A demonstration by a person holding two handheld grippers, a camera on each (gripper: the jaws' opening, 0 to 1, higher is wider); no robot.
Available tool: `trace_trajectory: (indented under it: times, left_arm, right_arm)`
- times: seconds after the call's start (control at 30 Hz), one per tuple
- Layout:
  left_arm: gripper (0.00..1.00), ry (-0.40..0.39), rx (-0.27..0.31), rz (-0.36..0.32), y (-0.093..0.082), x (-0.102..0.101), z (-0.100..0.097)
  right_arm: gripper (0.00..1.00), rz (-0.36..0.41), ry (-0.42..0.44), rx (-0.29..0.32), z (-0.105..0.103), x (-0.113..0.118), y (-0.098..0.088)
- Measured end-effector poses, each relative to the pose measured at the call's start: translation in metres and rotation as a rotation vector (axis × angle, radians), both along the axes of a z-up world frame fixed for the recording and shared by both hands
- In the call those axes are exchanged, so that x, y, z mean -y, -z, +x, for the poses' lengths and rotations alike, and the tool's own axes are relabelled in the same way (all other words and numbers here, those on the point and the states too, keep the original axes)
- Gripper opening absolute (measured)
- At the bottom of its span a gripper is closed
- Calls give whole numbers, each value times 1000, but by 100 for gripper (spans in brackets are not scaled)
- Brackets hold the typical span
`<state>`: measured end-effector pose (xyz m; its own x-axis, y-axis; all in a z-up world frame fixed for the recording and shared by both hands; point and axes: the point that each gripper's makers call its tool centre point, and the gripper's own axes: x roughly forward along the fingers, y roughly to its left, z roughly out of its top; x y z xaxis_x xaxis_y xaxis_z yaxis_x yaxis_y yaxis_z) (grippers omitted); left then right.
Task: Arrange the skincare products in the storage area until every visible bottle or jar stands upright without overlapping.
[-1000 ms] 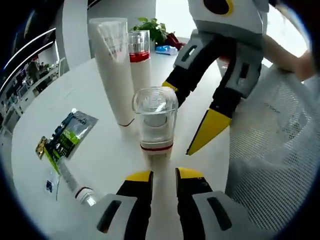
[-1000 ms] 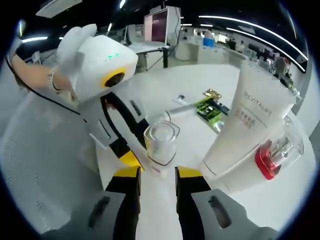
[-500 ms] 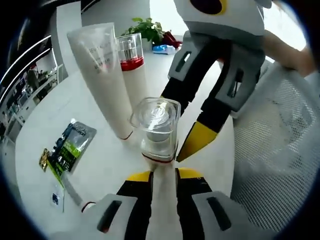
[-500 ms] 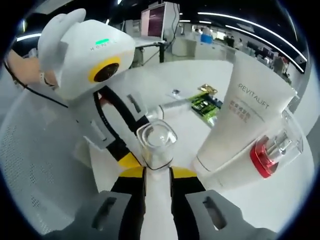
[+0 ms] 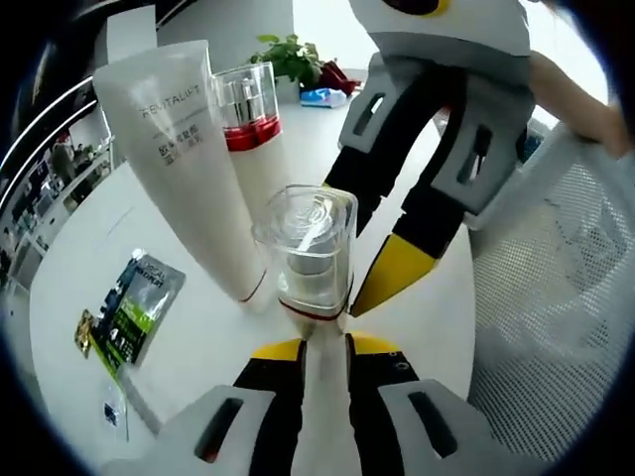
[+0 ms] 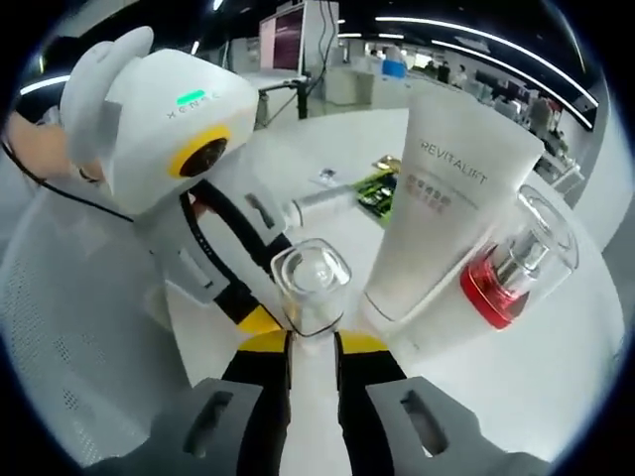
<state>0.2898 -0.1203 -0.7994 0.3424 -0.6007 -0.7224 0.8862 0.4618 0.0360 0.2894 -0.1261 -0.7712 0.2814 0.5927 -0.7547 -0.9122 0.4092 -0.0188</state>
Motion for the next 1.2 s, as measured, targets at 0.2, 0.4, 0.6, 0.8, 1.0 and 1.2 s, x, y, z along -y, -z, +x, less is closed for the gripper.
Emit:
trace_trajectory:
  times: [0.2,0.4,0.6,0.8,1.0,1.2]
  left_arm:
    - [13,5,2,-7,1,12,5]
    - [13,10,18,-6,2,18,12]
    - [11,11,21,-14,2,25,16]
    - [11,17,17,-17,2,30,17]
    - [11,13,19,-21,3,34,21]
    - [11,8,15,-22,4,37,22]
  right_arm:
    - [16,-21,39,-14,5,11,4]
    - [16,-23,76,-20,10,19,4]
    - [16,-46,94,-28,13,29,11]
    - [16,-60,115,-11,18,32,13]
    - [16,-81,121,10,23,36,14]
    - [14,-72,149,20,26,40,14]
